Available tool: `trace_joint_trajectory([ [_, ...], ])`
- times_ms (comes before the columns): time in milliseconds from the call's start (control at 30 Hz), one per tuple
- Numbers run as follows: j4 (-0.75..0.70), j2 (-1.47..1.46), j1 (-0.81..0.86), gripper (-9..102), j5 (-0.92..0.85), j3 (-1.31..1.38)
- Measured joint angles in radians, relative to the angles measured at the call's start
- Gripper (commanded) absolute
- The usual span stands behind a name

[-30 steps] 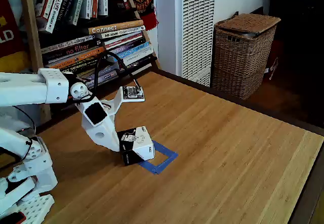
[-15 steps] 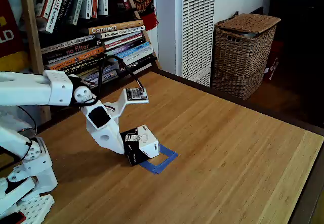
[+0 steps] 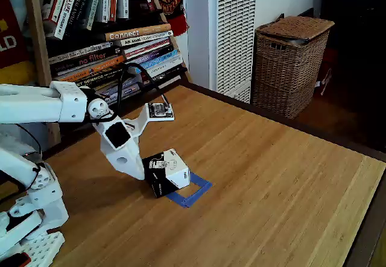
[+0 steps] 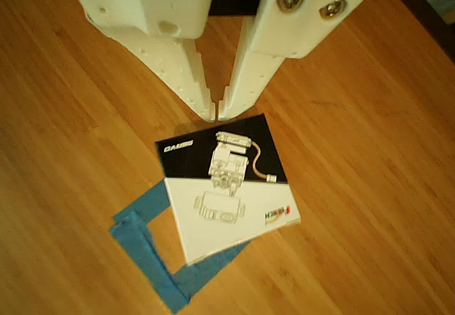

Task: Push the box on top of the target

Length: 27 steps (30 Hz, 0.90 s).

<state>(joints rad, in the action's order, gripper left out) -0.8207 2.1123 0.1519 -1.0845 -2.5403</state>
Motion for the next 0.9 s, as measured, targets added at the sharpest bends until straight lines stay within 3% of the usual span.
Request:
trace_joint_trajectory([
  [900,0.138,-0.124,0.199,0,-0.264,0.023],
])
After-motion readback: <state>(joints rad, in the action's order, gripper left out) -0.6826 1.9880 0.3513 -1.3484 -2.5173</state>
